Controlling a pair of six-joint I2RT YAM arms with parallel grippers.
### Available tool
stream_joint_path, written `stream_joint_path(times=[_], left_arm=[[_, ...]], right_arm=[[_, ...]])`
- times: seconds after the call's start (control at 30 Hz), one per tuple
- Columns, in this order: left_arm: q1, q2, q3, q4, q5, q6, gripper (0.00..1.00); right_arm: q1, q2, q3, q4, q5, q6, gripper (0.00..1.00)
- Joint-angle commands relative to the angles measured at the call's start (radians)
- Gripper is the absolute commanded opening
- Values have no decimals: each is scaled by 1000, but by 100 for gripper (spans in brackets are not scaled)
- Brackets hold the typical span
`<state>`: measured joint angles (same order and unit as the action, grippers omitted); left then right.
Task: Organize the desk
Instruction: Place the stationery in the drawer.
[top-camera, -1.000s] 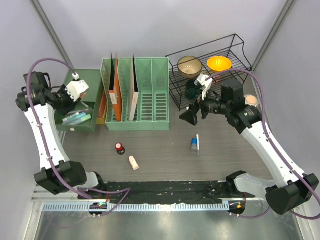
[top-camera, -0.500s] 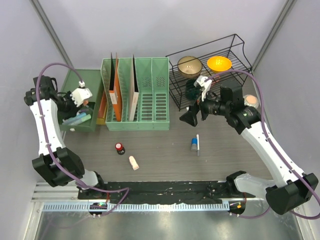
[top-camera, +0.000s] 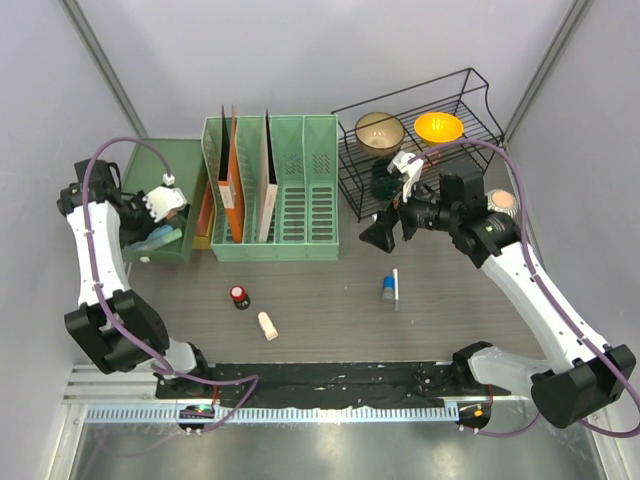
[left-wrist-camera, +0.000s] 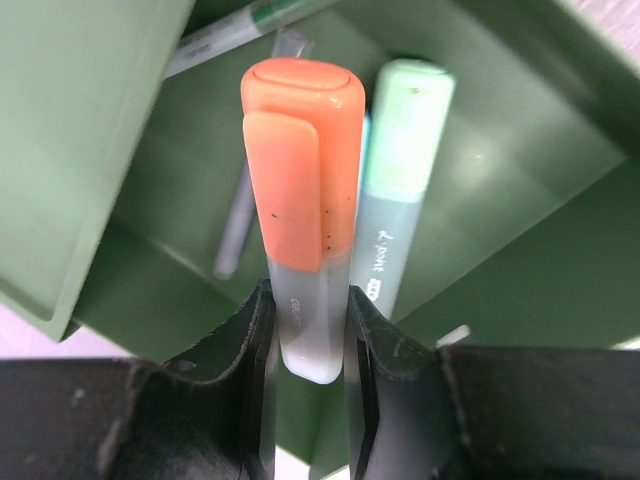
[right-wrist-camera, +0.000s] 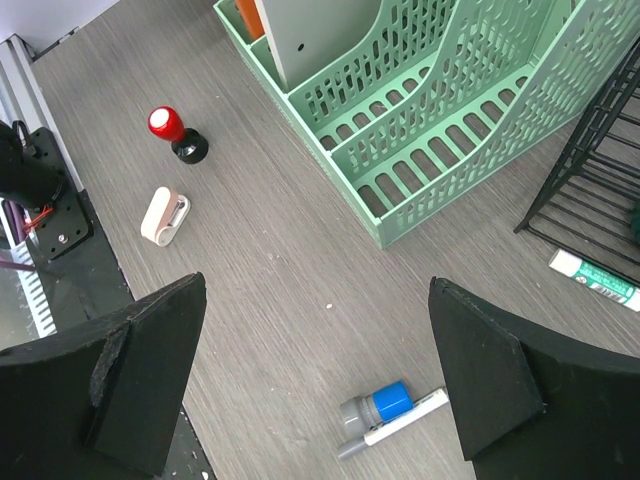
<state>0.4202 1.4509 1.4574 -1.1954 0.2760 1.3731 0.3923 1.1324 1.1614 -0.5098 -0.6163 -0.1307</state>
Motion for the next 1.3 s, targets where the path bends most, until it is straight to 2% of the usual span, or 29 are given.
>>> stream_joint_path(times=[0.0, 0.17, 0.2, 0.27, 0.33, 0.47, 0.63, 0.87, 1.07, 1.27], left_arm=[[5, 9, 24, 54, -29, 17, 16], [3, 29, 44, 59, -41, 9, 43], [5, 35, 47, 60, -44, 9, 46], [5, 37, 49, 68, -47, 4, 61], [3, 34, 50, 76, -44, -2, 70], [5, 19, 80, 88, 2, -43, 81], [11, -9, 176, 73, 129, -124, 98], [15, -35, 313, -26, 271, -268, 100], [15, -188, 210, 28, 310, -388, 100], [14, -339, 92, 55, 341, -398, 100]], right_arm=[[-1, -13, 11, 5, 12, -18, 98], [-1, -17, -2, -7, 24, -35, 98], [-3, -16, -3, -10, 44, -44, 98], [-1, -8, 0, -35, 69, -58, 98], [-1, -5, -8, -53, 120, -78, 98], [-1, -14, -45, -68, 255, -115, 98], [-1, -7, -134, -101, 404, -126, 96], [-1, 62, -233, -144, 428, -99, 93], [-6, 170, -223, -197, 438, -87, 84], [-9, 286, -206, -206, 500, -79, 78]])
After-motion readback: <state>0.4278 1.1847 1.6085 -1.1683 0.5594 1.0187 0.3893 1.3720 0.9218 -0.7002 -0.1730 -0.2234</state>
